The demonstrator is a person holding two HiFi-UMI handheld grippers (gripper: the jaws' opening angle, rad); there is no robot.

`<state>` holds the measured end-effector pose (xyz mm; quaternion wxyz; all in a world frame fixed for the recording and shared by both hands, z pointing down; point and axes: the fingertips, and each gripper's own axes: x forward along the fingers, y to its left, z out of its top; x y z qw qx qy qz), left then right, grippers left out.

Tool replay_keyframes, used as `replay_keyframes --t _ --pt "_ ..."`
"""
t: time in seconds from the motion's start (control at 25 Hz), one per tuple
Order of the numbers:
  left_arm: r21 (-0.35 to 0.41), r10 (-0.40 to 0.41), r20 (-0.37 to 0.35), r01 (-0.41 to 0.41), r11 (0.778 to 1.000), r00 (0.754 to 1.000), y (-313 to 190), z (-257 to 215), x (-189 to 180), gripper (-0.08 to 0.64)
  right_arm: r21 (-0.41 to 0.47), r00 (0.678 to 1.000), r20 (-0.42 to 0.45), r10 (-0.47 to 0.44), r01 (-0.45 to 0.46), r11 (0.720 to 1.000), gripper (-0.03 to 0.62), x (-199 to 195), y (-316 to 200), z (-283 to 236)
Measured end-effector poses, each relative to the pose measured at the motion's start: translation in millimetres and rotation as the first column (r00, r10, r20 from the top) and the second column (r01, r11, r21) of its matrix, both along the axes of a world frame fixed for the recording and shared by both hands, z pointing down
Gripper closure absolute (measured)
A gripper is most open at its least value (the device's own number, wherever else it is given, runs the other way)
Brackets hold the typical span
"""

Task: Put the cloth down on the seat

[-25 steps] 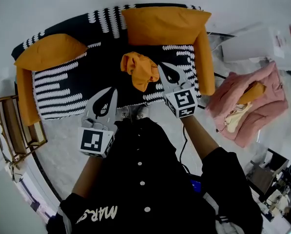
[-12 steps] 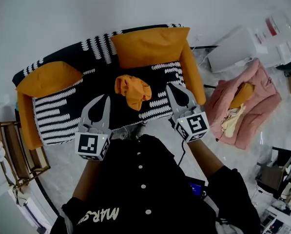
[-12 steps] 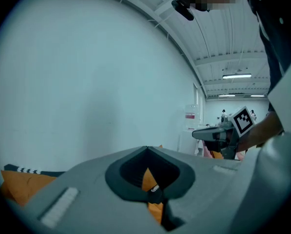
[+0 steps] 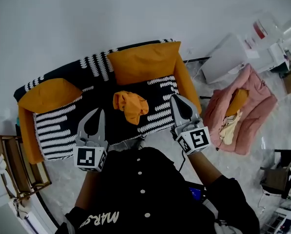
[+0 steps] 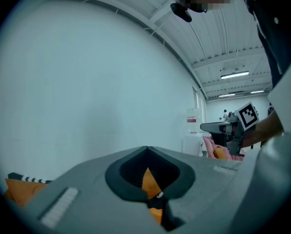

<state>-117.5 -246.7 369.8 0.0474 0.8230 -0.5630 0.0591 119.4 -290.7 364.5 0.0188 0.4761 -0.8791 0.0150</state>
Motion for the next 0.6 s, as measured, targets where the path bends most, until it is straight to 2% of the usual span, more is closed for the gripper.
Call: replay_keyframes --t 0.2,0.36,0.6 --pt "0.049 -0.02 0.016 0.019 0.999 1.0 1.4 -20.0 -6.2 0.56 0.055 1.0 0.016 0.022 -0.023 0.998 0.568 6.7 2.1 -15.7" --pt "0.072 -0.029 0.061 0.025 0.997 0.998 3.6 -26.3 -7.5 0.56 0.094 0.999 -0.017 0.029 -0.028 0.995 0.568 7.6 4.9 -17.0" --pt "0.097 -0.017 0.073 0.01 0.995 0.997 4.2 -32.9 -3.5 0.56 0.094 0.999 -0.033 0.03 -0.027 0.995 0.568 8.6 6.2 -14.5"
